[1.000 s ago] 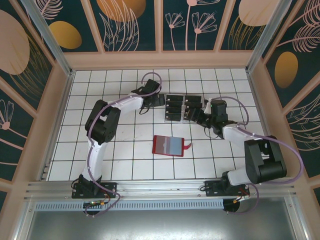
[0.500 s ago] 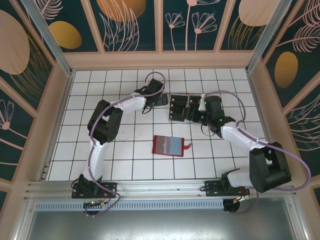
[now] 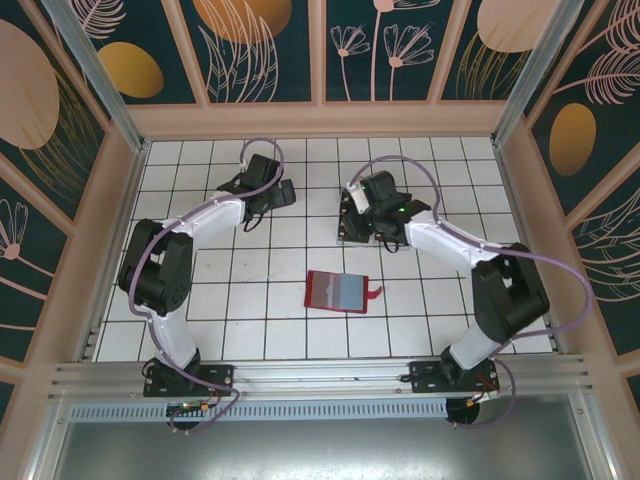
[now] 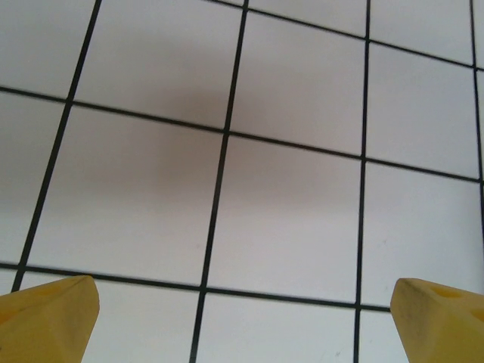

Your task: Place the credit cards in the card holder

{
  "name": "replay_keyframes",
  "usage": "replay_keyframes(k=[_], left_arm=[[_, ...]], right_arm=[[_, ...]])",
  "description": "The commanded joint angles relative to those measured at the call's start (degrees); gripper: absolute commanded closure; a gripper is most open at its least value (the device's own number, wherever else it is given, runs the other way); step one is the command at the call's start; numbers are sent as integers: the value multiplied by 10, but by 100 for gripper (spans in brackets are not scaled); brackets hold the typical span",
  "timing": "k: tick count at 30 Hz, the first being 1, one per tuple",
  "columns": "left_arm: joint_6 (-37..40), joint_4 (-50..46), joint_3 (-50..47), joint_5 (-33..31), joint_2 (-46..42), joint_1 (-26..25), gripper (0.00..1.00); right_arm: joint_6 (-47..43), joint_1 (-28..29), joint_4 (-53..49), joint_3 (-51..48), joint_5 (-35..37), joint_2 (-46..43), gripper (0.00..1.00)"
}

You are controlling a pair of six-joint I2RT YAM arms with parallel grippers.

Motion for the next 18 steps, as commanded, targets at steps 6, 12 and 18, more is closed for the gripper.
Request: replay_keyframes(k=[6, 12, 18], left_arm=[[-6, 43, -92, 18, -53, 21, 1], [-7, 53, -111, 21, -55, 24, 1], [-8, 57, -112, 24, -52, 26, 1]], right_arm=[[-80, 32, -59, 67, 92, 65, 58], [-96, 41, -66, 83, 133, 100, 59], [-100, 42, -64, 82, 145, 117, 60]])
